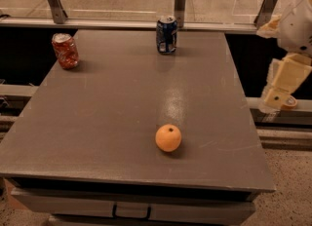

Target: Move pepsi can near orange

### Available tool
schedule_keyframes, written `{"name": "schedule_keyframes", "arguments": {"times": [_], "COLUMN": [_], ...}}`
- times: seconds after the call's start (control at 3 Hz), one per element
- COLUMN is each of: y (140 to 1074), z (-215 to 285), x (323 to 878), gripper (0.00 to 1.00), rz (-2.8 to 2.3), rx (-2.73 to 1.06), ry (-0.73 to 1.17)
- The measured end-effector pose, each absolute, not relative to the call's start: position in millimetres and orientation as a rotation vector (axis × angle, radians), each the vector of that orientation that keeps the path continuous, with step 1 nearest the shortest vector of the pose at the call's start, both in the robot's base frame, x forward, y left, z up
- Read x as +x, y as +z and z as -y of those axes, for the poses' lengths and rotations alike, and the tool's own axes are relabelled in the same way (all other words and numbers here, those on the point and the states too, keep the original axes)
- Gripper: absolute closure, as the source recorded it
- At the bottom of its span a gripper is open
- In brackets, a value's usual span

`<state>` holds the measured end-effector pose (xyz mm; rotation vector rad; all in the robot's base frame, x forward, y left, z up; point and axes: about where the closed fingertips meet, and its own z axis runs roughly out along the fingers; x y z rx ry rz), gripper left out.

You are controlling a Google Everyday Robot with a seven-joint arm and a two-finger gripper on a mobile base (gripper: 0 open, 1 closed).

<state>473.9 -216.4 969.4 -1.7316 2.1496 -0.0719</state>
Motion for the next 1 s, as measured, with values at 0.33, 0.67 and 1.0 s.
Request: {"name": "schedule_keyframes", "arguments": {"times": [0.33,0.67,1.0], "y": [948,931,927], "z": [205,179,154], "x": [537,596,637], "gripper": [0.00,0.00,0.00], "rz": [-2.052,-1.973,-1.960], "rx": [-1.712,-1.628,-1.523], "ry": [0.010,0.056,0.036]}}
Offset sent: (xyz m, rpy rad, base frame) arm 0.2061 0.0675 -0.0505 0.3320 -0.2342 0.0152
